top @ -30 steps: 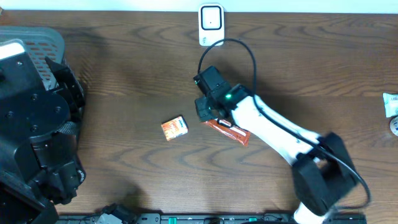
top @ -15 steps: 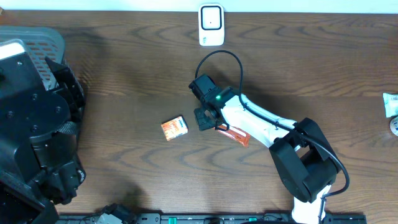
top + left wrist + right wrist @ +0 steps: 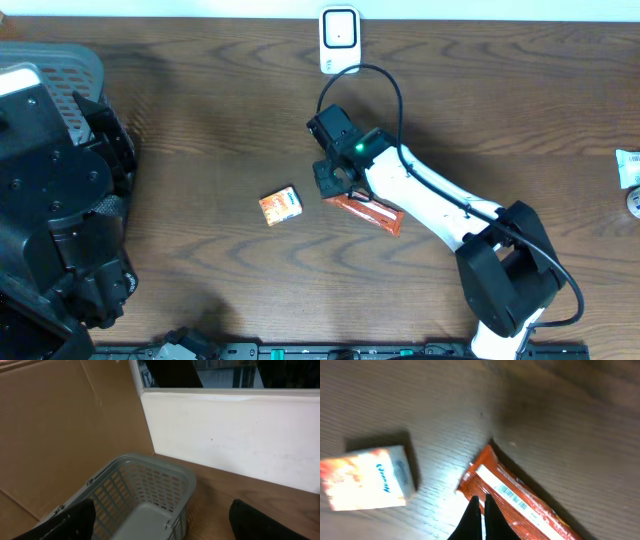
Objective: Scan the item barcode
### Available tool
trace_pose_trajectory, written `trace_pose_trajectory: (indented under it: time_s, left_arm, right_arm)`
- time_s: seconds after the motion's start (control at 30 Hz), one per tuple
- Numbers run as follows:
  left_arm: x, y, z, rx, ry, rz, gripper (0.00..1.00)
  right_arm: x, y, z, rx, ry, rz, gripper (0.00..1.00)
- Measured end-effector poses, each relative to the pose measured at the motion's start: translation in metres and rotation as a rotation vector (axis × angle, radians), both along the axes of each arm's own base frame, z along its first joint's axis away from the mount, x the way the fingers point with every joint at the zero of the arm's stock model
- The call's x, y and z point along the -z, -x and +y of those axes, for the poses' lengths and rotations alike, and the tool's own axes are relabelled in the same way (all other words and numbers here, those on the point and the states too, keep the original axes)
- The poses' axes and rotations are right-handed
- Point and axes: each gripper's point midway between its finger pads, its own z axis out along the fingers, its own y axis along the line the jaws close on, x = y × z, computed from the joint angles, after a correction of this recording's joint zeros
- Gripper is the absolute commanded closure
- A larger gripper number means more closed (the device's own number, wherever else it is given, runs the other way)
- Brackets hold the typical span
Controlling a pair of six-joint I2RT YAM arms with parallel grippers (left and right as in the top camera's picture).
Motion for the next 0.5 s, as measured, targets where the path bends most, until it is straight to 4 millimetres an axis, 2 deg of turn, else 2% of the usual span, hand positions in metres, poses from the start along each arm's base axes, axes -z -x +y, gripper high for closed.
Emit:
trace_pose_trajectory:
  time_s: [0.23, 0.5]
  left_arm:
    - [0.0, 0.0, 0.0, 0.0, 0.0, 0.0, 0.14]
    - [0.0, 0.0, 0.0, 0.0, 0.0, 0.0, 0.14]
  right_arm:
    - [0.037, 0.024, -0.021, 0.039, 0.062, 0.082, 0.99]
    - [0.036, 0.028, -0.018, 0.023, 0.051, 0.1, 0.99]
